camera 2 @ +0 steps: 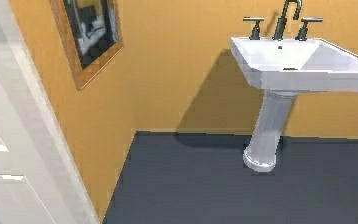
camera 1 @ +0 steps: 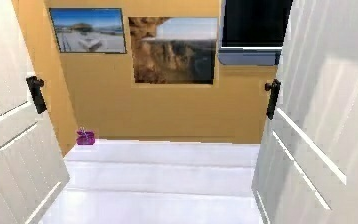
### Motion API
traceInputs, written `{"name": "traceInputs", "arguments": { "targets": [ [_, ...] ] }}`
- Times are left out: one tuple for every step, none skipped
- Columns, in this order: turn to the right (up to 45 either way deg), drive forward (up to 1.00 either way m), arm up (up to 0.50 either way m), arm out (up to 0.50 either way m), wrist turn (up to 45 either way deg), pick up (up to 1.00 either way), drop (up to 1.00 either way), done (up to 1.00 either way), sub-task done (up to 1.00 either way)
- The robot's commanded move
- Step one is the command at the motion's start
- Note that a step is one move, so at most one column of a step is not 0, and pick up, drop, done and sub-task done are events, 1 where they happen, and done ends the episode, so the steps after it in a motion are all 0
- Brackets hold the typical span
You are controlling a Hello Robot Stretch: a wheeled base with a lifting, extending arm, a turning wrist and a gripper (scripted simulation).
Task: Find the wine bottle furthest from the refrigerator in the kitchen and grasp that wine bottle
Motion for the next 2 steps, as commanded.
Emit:
{"name": "traceInputs", "arguments": {
  "targets": [
    [12.0,0.00,0.00,0.00,0.0,0.00,0.00,0.00,0.00],
    [0.0,0.10,0.00,0.00,0.0,0.00,0.00,0.00,0.00]
  ]
}}
